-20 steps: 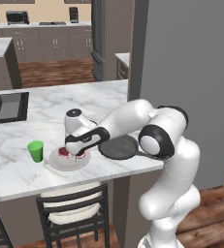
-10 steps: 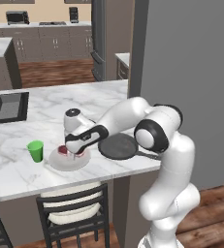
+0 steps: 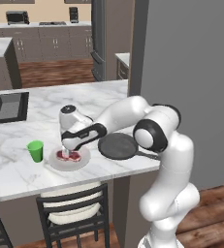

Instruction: Pick up the pan with the steak in it and place it on the dining table. Then place the steak on the plate.

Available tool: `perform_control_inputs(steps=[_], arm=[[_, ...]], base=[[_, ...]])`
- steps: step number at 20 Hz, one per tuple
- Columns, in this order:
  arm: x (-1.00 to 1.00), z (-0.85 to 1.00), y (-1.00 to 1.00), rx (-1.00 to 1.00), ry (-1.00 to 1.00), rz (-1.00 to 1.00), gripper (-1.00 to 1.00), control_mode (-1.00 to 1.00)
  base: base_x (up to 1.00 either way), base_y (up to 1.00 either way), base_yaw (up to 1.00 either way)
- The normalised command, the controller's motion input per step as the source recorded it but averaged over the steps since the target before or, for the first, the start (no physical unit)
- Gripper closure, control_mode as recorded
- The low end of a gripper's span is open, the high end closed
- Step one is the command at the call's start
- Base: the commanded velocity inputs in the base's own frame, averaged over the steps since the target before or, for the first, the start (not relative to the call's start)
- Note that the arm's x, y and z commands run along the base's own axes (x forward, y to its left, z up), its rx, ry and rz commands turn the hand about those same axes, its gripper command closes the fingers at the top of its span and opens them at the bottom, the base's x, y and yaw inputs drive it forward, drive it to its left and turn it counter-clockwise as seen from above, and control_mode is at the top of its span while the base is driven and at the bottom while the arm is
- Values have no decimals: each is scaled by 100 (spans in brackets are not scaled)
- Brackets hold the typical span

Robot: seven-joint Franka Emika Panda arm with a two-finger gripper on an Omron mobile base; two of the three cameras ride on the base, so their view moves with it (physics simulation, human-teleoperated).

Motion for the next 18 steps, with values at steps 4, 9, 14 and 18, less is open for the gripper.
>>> perform_control_inputs(steps=[4,9,14,18], arm=[[-1,51,6,2,0,-10,-100,-100],[-14,63,-2,7,0,-12,-100,-100],[-57,52,-44,20,-3,-9,-100,-100],[-69,31,-63,30,-18,0,-100,-100]], base=[[0,0,0],[0,0,0],[0,0,0],[0,0,0]])
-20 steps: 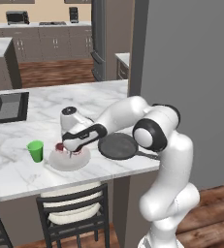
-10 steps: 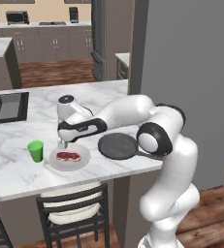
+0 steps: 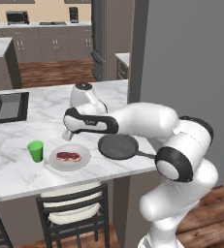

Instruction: Pick up the pan with the steak in it and place it on the dining table. Then place the steak on the plate.

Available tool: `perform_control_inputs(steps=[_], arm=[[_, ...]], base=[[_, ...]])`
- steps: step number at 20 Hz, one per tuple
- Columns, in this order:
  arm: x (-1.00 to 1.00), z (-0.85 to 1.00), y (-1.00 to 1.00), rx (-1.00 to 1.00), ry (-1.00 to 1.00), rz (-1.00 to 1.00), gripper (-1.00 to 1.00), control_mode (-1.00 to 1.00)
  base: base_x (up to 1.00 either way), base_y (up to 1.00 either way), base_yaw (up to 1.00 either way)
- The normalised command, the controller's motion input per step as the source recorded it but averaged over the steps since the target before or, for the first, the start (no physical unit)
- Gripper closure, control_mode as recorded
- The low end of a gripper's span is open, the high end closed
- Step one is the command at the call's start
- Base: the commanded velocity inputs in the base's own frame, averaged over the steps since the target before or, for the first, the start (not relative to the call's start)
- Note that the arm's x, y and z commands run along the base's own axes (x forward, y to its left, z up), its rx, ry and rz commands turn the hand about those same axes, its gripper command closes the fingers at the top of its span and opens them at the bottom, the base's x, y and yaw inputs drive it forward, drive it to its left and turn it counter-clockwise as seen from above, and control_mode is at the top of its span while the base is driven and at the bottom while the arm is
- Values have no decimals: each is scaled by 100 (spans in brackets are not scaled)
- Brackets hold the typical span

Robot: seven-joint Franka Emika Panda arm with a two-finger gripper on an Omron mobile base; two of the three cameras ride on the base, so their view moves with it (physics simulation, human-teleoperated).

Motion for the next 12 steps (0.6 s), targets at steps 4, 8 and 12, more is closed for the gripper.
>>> perform_control_inputs(steps=[4,8,12], arm=[[-42,17,-55,35,-27,0,-100,-100],[-35,16,-29,17,-26,0,-100,-100],[-51,18,-11,10,-25,0,-100,-100]], base=[[0,0,0],[0,0,0],[0,0,0]])
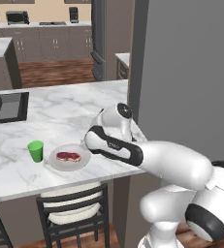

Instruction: Pick up the pan with the steak in it and place it on the dining table. Then place the steak on the plate.

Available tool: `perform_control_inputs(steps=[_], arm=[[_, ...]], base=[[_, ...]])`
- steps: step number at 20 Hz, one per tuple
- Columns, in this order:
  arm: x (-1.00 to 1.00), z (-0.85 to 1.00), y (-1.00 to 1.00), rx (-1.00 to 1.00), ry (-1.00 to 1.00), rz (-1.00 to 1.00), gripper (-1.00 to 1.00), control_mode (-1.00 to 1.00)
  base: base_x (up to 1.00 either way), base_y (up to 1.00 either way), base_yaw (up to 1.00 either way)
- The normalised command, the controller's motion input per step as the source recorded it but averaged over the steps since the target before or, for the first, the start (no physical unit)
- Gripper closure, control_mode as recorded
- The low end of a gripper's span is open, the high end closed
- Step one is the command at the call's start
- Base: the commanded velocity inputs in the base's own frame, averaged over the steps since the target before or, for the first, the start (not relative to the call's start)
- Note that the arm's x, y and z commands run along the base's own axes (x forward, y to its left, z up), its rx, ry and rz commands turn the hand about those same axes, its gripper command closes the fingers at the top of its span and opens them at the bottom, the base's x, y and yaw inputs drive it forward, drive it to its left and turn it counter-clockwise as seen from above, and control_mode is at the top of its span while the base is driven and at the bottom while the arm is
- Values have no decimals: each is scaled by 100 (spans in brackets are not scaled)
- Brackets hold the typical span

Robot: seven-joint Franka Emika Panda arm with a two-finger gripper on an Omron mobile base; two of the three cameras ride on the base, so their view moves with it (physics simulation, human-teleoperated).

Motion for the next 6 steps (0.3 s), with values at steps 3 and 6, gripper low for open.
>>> perform_control_inputs(steps=[3,6], arm=[[-82,38,0,10,-42,0,-100,-100],[-95,34,0,5,-31,0,-100,-100]], base=[[0,0,0],[0,0,0]])
